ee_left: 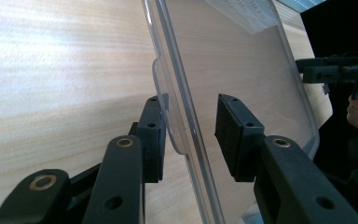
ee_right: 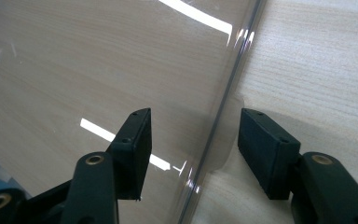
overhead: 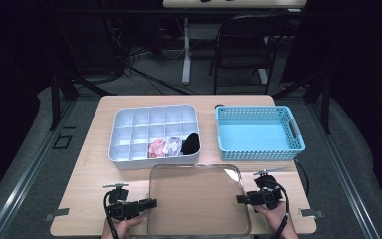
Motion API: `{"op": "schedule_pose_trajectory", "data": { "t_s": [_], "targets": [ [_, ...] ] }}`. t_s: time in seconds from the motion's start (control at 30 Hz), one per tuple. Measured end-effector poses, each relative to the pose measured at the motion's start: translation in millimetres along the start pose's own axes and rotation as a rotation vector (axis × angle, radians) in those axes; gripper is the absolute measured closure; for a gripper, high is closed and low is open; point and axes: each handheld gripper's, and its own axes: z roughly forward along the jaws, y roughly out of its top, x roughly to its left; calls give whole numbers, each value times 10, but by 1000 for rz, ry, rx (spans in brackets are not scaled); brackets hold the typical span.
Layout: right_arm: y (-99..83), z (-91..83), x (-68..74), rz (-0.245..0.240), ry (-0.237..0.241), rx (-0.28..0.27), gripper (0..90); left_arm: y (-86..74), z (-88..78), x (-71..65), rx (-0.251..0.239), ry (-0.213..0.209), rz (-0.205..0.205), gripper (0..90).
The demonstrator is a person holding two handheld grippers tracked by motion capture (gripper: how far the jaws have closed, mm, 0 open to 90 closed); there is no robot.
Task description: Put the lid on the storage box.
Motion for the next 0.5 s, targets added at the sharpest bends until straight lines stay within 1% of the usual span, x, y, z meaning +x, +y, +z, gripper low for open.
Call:
{"op": "schedule_pose_trajectory", "data": {
  "t_s": [0.03,0.1,0.13,0.2,0.27,0.33,0.4,0.5],
  "targets": [
    [8,3,-3,5,4,-2,433,7,-5,-8,7,4,9,644],
    [29,2,-28,4,13,5,421,13,-6,-9,1,-3,24,645],
    [42,1,-43,8,20,8,420,17,-6,-16,-1,2,36,646],
    [56,6,-61,10,30,3,416,18,-8,-23,-6,-8,45,649],
    [69,9,-77,3,40,6,409,21,-8,-43,-5,-1,68,651],
    [84,9,-84,-8,48,16,401,24,-17,-56,-8,0,82,651],
    [94,12,-106,-4,61,13,404,26,-20,-65,-21,-1,93,651],
    [113,15,-133,6,75,15,418,33,-27,-70,-19,1,110,651]
  ]
}}
